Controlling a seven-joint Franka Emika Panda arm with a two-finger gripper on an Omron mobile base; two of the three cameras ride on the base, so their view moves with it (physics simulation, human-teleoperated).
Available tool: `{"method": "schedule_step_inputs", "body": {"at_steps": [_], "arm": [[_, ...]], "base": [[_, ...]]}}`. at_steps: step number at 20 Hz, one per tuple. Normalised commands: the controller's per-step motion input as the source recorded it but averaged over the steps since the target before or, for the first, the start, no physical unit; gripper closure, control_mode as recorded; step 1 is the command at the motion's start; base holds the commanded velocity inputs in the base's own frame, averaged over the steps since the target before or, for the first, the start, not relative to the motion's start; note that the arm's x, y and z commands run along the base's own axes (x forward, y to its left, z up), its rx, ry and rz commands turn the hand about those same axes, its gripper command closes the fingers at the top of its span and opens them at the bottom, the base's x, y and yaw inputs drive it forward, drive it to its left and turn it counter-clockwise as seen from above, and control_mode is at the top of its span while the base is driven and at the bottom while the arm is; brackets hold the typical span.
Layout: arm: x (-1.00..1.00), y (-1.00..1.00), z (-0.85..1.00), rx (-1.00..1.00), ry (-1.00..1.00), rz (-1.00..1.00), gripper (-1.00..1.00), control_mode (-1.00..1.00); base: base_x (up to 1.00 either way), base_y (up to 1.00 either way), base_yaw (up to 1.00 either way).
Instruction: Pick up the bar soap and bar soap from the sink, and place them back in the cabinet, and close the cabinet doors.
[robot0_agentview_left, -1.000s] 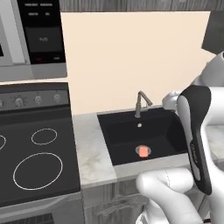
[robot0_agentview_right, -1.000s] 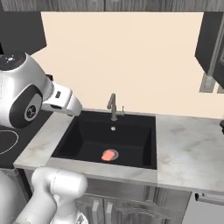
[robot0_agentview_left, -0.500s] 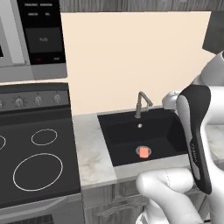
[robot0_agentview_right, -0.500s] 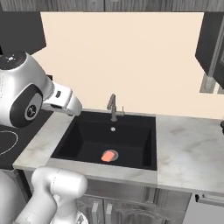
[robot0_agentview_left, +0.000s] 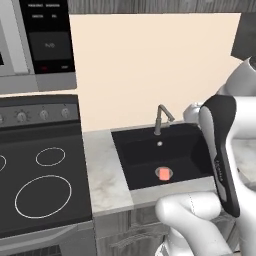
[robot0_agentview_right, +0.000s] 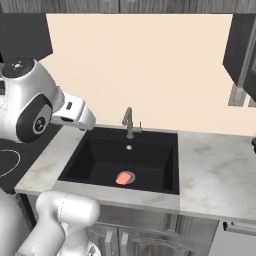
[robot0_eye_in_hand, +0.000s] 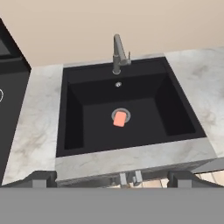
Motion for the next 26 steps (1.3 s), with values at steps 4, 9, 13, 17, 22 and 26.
{"method": "schedule_step_inputs", "body": {"at_steps": [4,9,13,17,22,26], "arm": [[0.34,0.00,-0.26,0.00,0.00,0.00,-1.00,-1.00],[0.17,0.00,-0.40,0.00,0.00,0.00,-1.00,-1.00],[0.13,-0.02,-0.40,0.00,0.00,0.00,-1.00,-1.00],[0.22,0.00,-0.37,0.00,0.00,0.00,-1.00,-1.00],[0.20,0.00,-0.31,0.00,0.00,0.00,-1.00,-1.00],[0.18,0.00,-0.16,0.00,0.01,0.00,-1.00,-1.00]], "base": [[0.00,0.00,0.00],[0.00,0.00,0.00],[0.00,0.00,0.00],[0.00,0.00,0.00],[0.00,0.00,0.00],[0.00,0.00,0.00]]}}
